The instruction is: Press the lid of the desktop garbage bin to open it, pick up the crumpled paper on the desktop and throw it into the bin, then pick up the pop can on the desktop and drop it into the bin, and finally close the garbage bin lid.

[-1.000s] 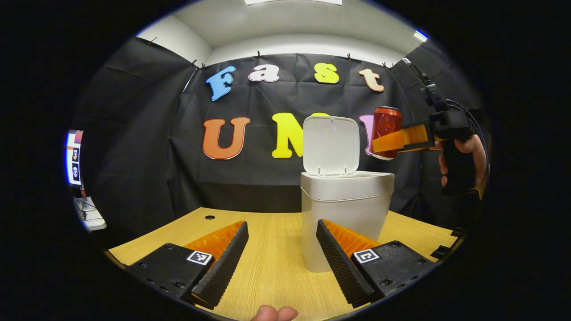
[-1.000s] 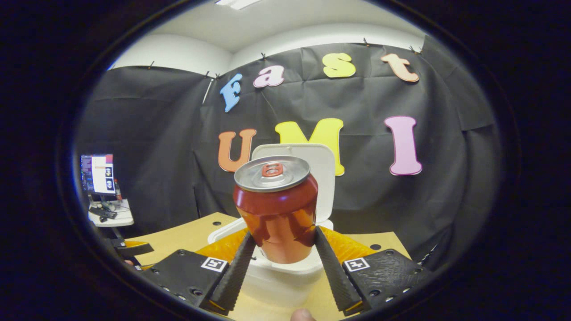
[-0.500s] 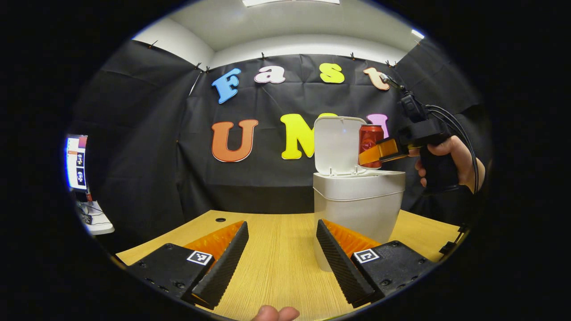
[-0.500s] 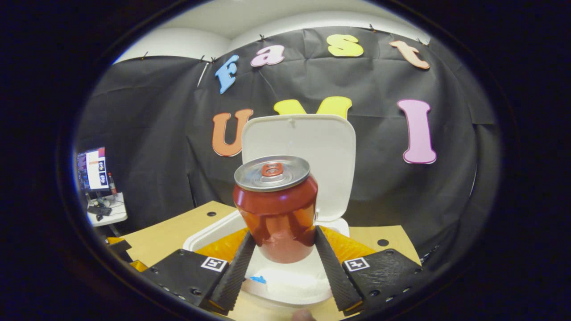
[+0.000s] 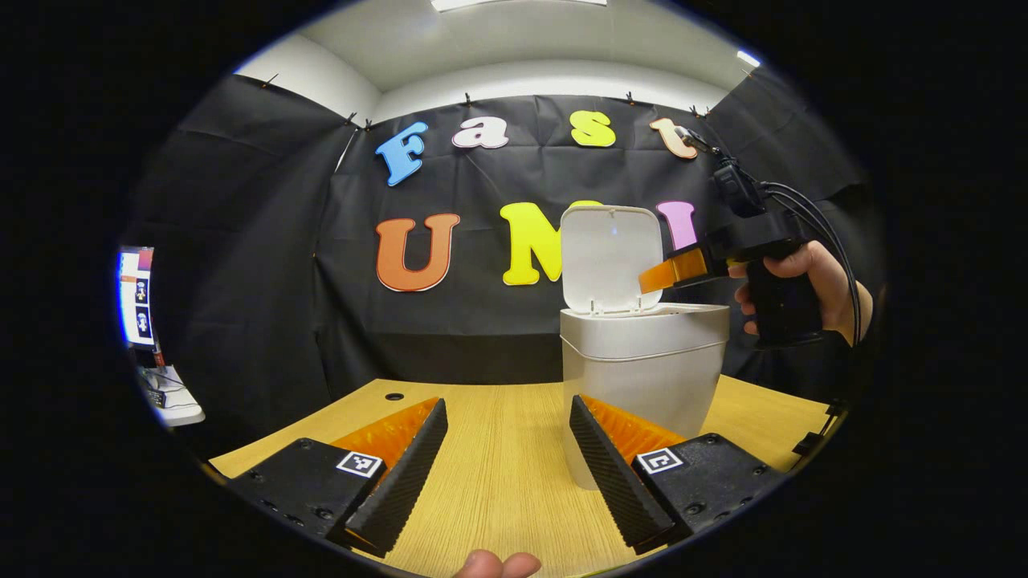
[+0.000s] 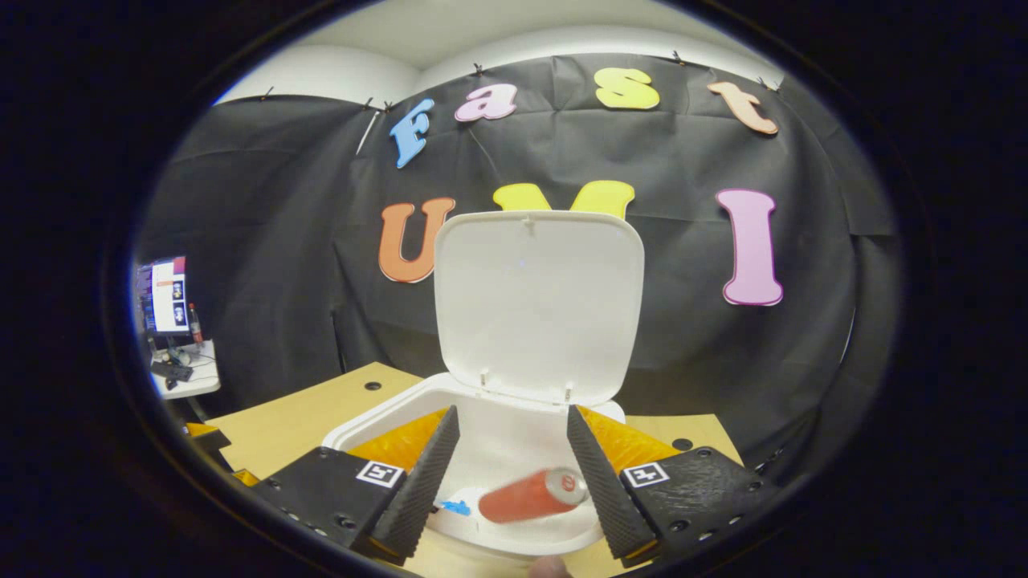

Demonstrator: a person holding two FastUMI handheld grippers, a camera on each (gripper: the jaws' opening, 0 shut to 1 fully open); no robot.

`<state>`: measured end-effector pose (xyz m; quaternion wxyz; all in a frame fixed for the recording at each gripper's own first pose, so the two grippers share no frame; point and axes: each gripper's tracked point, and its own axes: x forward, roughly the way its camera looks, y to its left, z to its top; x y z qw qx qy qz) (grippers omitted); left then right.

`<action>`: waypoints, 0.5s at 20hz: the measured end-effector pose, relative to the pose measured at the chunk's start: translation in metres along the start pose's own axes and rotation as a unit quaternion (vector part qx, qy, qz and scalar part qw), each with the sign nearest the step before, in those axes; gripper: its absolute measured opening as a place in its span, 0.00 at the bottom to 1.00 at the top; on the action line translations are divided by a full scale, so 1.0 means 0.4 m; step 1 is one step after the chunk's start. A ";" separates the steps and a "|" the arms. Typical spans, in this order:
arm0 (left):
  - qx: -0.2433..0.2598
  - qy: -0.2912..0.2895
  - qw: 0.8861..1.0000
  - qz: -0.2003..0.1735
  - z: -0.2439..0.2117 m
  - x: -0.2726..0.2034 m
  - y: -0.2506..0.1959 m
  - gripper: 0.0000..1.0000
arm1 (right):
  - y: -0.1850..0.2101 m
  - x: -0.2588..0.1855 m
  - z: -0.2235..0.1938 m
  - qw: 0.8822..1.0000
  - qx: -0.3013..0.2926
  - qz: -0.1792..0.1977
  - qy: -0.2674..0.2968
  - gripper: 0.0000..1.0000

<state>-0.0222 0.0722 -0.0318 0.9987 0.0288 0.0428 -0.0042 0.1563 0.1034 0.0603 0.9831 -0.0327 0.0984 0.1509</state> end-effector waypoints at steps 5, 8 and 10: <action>0.004 0.000 1.000 0.001 -0.001 -0.002 -0.006 0.99 | -0.012 -0.027 0.027 1.000 0.006 -0.008 -0.024 0.84; 0.002 0.001 1.000 -0.004 -0.006 -0.002 -0.018 0.99 | -0.022 -0.053 0.040 0.999 0.006 -0.018 -0.040 0.85; 0.002 0.003 1.000 -0.009 -0.009 0.005 -0.028 0.99 | -0.028 -0.077 0.046 0.998 0.007 -0.027 -0.049 0.87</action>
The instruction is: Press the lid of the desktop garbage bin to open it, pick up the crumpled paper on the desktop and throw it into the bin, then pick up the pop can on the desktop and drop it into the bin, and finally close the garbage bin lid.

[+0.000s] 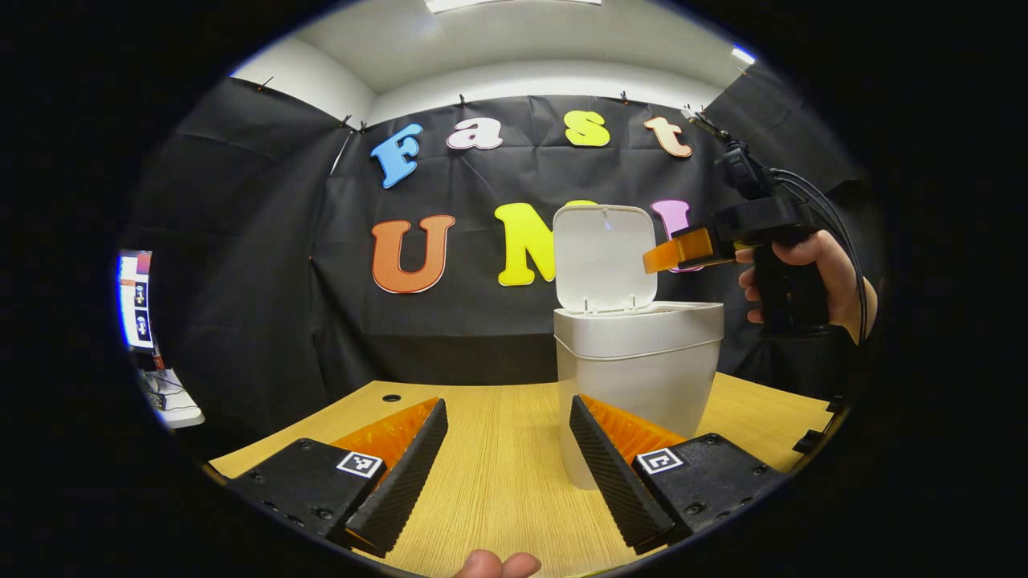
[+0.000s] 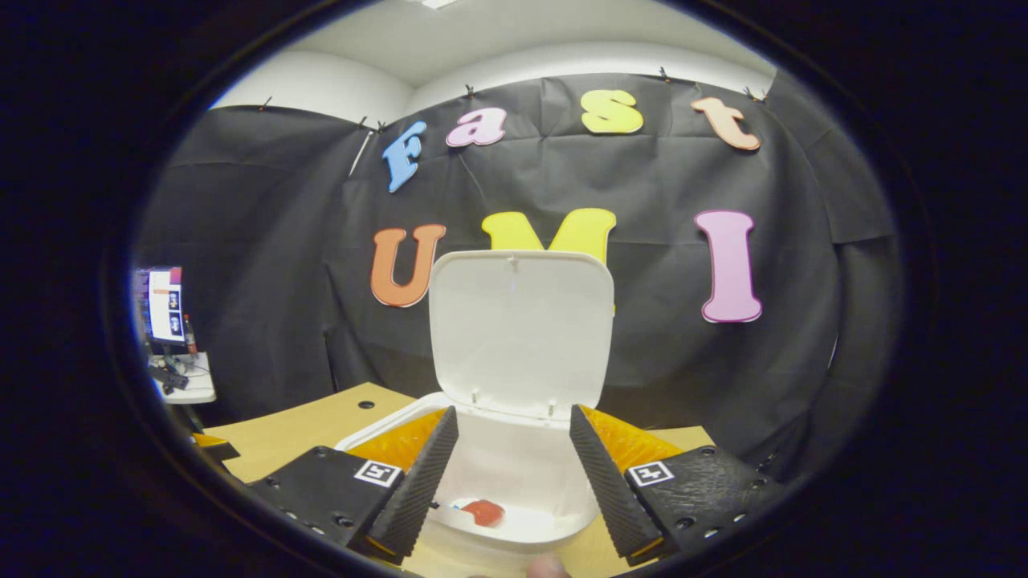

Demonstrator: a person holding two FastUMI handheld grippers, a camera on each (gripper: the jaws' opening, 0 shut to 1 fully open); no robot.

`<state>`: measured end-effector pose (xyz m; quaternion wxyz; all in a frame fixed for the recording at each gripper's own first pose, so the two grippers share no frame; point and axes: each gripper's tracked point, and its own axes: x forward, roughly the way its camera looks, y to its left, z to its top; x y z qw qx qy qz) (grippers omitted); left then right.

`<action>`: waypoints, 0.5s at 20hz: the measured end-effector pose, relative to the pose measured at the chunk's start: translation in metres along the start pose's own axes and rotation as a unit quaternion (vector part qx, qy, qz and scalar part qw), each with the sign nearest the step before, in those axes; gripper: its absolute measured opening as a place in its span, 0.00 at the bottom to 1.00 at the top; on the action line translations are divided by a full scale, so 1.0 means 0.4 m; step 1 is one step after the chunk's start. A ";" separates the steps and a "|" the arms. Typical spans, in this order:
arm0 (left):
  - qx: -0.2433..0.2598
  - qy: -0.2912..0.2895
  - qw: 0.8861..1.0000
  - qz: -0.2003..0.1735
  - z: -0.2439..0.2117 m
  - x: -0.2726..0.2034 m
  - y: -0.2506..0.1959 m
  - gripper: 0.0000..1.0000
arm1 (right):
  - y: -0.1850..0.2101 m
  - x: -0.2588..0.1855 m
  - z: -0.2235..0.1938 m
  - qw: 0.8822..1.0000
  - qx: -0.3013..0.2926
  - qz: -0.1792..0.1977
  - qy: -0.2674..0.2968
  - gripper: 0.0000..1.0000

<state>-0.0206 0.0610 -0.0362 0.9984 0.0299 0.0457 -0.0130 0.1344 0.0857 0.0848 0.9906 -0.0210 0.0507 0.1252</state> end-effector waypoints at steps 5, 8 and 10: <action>-0.005 0.000 1.000 -0.028 -0.014 0.022 -0.053 0.99 | -0.035 -0.061 0.042 0.999 -0.003 -0.034 -0.026 0.94; -0.008 0.002 0.999 -0.042 -0.029 0.041 -0.076 0.99 | -0.047 -0.079 0.086 0.998 0.008 -0.053 -0.037 0.95; -0.016 0.004 0.999 -0.052 -0.033 0.041 -0.087 0.99 | -0.039 -0.080 0.140 0.997 0.006 -0.054 -0.051 0.94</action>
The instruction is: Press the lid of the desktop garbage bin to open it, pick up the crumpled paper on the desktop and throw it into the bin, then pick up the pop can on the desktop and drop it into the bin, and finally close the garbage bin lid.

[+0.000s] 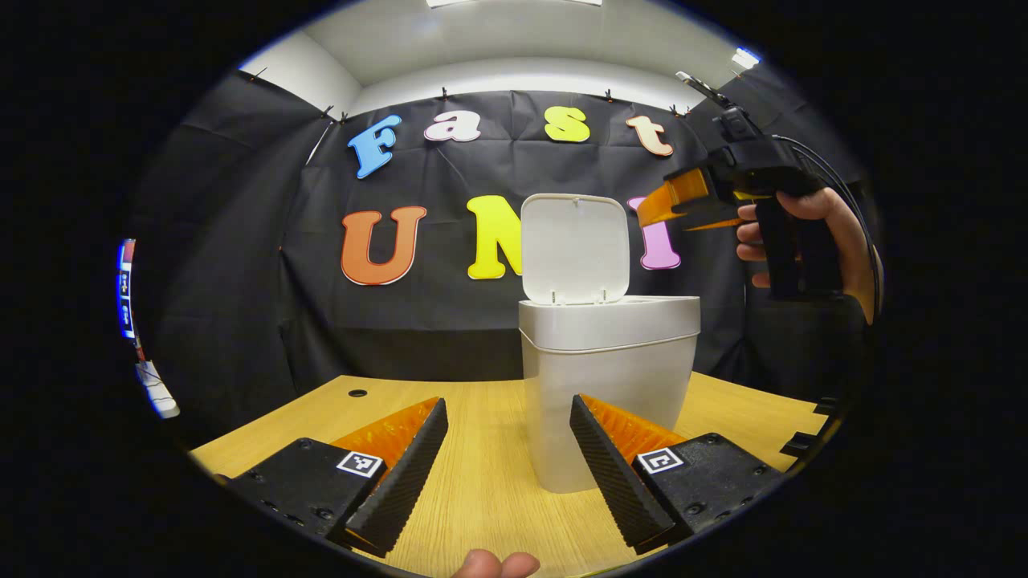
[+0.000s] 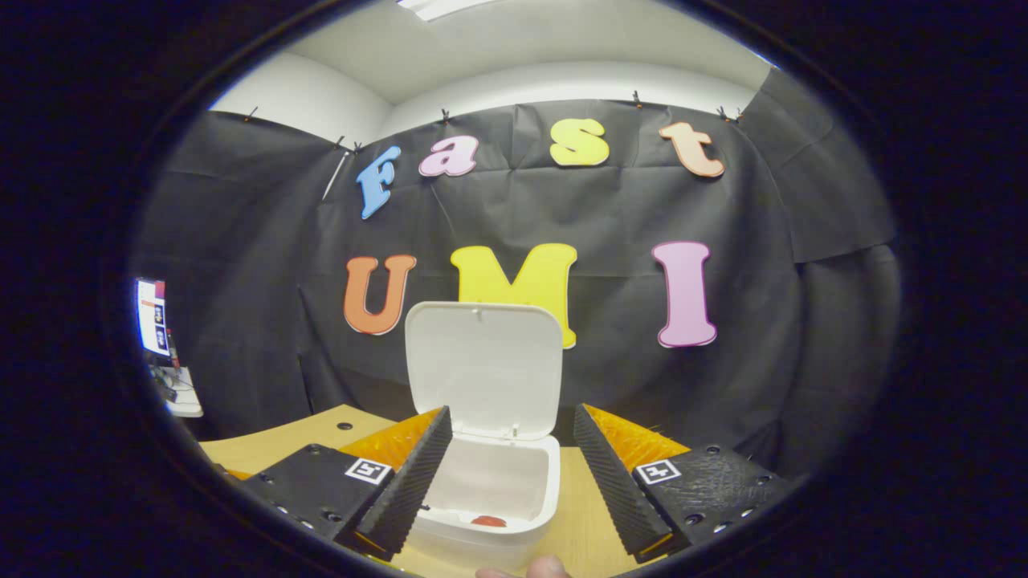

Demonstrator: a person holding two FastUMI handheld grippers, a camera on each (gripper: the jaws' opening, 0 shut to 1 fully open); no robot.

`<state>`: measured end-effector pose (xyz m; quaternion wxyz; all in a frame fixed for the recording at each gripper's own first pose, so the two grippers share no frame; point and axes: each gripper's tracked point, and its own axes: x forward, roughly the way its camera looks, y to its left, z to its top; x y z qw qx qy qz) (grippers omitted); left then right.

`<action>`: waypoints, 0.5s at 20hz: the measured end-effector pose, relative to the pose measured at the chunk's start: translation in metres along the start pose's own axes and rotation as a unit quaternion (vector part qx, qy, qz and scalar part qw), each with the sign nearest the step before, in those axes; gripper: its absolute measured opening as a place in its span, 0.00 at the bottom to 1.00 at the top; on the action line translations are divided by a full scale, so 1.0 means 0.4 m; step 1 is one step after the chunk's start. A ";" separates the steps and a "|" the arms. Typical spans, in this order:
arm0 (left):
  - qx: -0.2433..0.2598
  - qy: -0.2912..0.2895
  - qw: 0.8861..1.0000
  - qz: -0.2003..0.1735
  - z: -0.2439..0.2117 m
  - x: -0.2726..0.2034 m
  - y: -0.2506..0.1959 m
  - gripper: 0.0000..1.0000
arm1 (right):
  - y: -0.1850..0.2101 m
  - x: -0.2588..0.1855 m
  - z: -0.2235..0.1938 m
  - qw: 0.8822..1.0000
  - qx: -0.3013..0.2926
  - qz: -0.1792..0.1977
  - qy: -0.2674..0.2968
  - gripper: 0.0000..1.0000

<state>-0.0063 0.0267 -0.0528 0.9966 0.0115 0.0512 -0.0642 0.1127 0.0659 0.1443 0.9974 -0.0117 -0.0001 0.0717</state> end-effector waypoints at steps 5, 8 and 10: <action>0.004 -0.004 1.000 0.017 -0.002 -0.011 0.043 0.99 | 0.056 0.046 0.101 1.000 0.010 0.019 -0.011 0.95; -0.005 -0.006 1.000 0.027 0.000 -0.022 0.072 0.99 | 0.081 0.102 0.144 1.000 0.021 0.021 -0.009 0.93; -0.015 -0.010 0.999 0.029 0.011 -0.024 0.082 0.99 | 0.082 0.142 0.176 1.000 0.019 0.013 -0.014 0.94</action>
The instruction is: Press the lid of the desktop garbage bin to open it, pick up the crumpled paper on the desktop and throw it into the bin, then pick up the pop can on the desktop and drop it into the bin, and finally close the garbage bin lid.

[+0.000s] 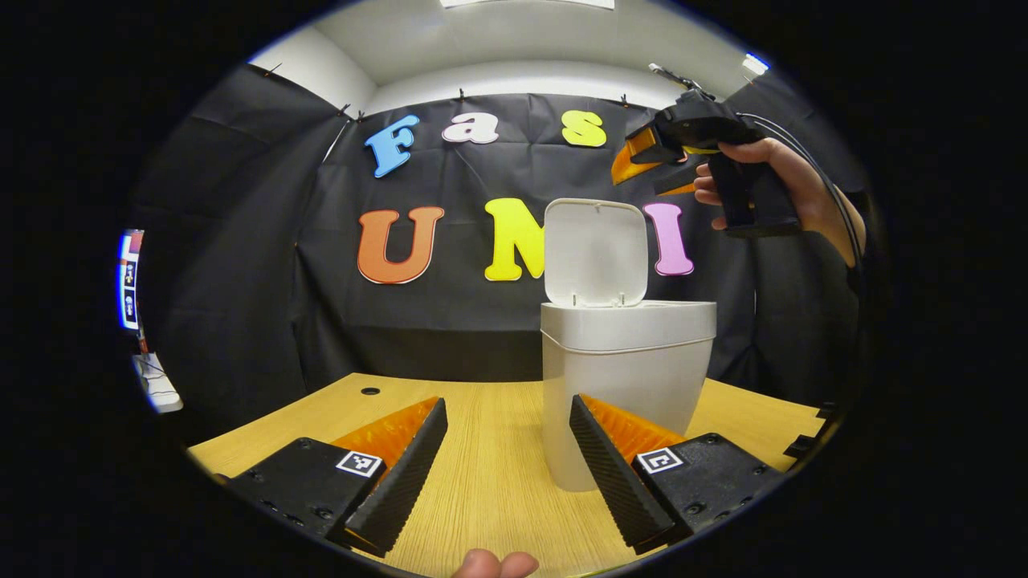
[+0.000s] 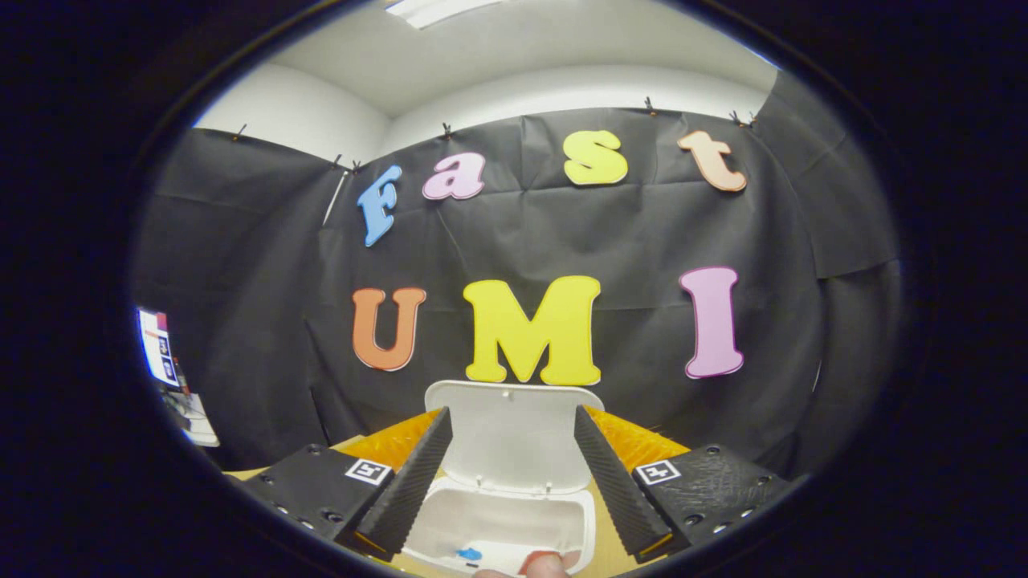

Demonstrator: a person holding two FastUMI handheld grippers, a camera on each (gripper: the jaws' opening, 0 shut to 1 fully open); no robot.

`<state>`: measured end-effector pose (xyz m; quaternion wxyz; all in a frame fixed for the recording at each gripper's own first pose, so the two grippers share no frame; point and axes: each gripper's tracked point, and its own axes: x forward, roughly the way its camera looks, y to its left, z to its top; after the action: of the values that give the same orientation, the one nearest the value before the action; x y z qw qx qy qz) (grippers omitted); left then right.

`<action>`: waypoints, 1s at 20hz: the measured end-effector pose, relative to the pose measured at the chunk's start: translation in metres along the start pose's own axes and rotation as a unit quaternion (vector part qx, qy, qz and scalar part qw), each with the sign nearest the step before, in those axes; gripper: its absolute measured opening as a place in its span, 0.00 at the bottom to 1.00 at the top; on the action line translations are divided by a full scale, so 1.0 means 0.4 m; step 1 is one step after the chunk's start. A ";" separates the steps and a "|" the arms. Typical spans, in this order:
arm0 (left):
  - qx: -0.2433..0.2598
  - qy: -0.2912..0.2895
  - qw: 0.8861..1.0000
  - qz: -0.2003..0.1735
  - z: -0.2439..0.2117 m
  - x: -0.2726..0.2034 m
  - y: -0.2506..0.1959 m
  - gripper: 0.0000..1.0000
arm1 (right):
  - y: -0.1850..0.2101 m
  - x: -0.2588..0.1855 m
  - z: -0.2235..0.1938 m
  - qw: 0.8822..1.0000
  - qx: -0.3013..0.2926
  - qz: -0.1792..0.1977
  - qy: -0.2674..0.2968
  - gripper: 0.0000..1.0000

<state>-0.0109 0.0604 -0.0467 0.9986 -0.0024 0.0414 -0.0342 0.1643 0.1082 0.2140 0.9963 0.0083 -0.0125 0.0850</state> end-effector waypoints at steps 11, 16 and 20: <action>0.007 -0.031 0.999 0.019 0.068 -0.002 0.030 0.99 | -0.013 0.225 0.016 0.999 0.014 -0.032 0.015 0.94; 0.011 -0.028 0.999 0.023 0.060 0.007 0.035 0.99 | -0.011 0.249 -0.001 0.999 0.006 -0.037 0.026 0.94; 0.009 -0.028 0.999 0.021 0.061 0.010 0.030 0.99 | -0.007 0.240 -0.005 0.999 0.013 -0.032 0.032 0.93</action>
<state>-0.0041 0.0722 -0.0229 0.9998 0.0067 0.0135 -0.0133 0.2594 0.1218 0.2144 0.9982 0.0187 0.0204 0.0535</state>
